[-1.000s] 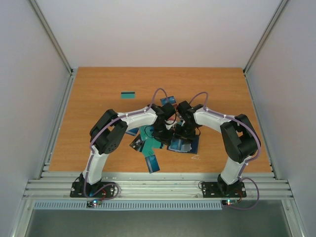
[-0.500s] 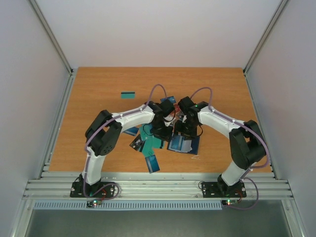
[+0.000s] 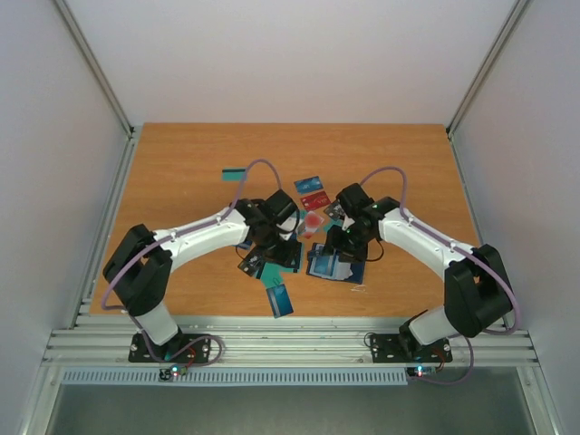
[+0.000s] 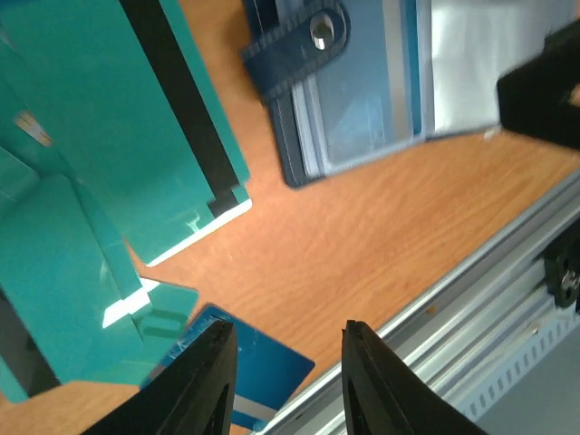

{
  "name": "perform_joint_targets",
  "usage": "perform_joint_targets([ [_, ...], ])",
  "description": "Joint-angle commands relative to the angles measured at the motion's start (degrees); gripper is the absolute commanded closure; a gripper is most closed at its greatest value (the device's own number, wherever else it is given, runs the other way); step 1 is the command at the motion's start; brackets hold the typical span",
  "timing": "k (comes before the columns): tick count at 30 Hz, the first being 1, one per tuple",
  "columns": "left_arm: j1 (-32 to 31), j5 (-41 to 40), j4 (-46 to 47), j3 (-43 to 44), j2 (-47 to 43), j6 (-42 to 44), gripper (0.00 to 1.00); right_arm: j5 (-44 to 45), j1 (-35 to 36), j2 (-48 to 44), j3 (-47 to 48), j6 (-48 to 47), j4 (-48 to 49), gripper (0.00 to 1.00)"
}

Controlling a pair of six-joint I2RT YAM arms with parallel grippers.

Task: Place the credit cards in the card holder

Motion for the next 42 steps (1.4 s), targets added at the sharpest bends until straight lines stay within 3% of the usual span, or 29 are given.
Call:
perform_joint_targets([
  [1, -2.3, 4.6, 6.3, -3.8, -2.6, -2.8, 0.67, -1.6, 0.5, -1.3, -1.1, 2.6, 2.7, 0.49],
  [6, -4.5, 6.8, 9.2, -2.7, 1.6, -3.6, 0.68, -0.9, 0.4, 0.6, -0.9, 2.3, 4.2, 0.55],
  [22, -5.6, 6.1, 11.1, 13.1, 20.8, -5.5, 0.71, -3.5, -5.3, 6.6, -2.9, -2.8, 6.3, 0.74],
  [30, -4.9, 2.8, 10.5, 15.8, 22.9, -4.4, 0.72, -4.0, -7.2, 9.5, -5.2, -5.4, 7.0, 0.85],
  [42, -1.3, -2.2, 8.5, 16.8, 22.9, -3.5, 0.72, -3.9, -9.0, 14.1, -7.6, -8.9, 8.9, 0.92],
])
